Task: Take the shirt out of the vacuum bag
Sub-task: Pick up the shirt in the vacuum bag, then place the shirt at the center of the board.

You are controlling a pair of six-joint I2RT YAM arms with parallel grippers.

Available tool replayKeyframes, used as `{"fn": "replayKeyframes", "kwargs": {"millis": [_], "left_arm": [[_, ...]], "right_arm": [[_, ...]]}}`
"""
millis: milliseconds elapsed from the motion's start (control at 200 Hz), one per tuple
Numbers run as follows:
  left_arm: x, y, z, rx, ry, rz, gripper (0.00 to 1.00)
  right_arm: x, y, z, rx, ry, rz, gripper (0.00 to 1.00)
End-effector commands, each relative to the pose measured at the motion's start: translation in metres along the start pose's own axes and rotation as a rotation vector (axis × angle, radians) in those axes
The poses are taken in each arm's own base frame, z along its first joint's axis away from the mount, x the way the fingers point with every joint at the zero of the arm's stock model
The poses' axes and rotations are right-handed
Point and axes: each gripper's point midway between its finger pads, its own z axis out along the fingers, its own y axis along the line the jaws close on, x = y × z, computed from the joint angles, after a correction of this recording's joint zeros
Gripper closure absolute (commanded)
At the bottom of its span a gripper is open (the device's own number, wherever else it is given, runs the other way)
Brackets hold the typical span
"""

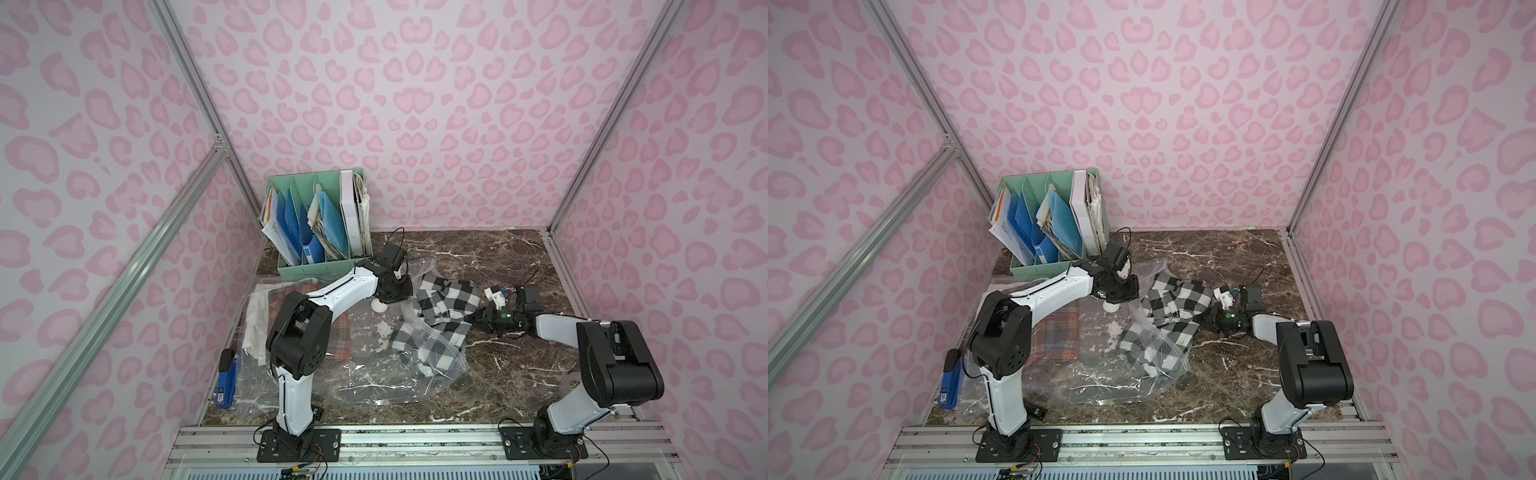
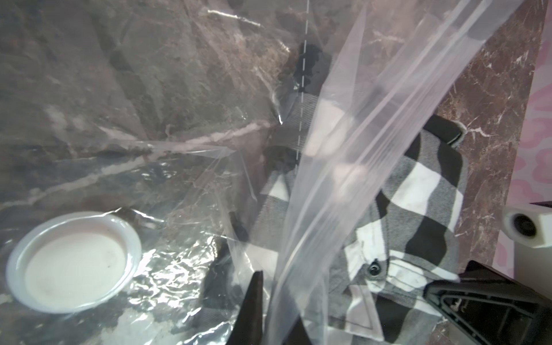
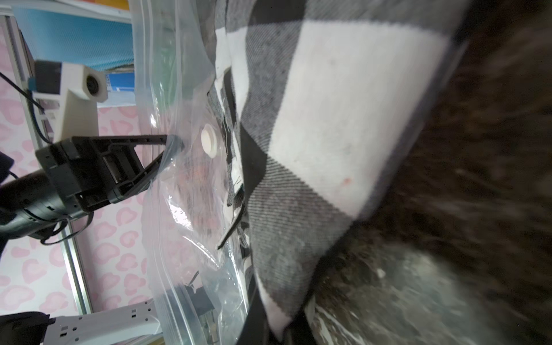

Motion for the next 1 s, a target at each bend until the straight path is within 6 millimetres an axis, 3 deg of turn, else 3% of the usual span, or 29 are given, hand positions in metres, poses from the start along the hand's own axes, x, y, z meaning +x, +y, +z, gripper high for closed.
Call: {"fn": "replayKeyframes", "kwargs": {"millis": [0,235,490,825,995], "left_arm": [[0.002,0.008,0.003,-0.03,0.007,0.02,0.9],[0.005,0.018,0.007,-0.067,0.016,0.028,0.9],[-0.001,0.022,0.005,-0.084,0.008,0.034,0.9],[-0.01,0.033,-0.002,-0.112,-0.011,0.033,0.9],[-0.017,0.036,-0.011,-0.122,-0.031,0.035,0.9]], "right_arm": [[-0.02,-0.01,-0.016,0.024,-0.089,0.004,1.0],[-0.054,-0.056,-0.069,0.062,-0.282,0.142,1.0],[-0.079,-0.086,-0.113,0.105,-0.448,0.237,1.0],[-0.074,-0.107,-0.154,0.171,-0.644,0.351,1.0],[-0.07,-0.11,-0.166,0.189,-0.741,0.413,1.0]]}}
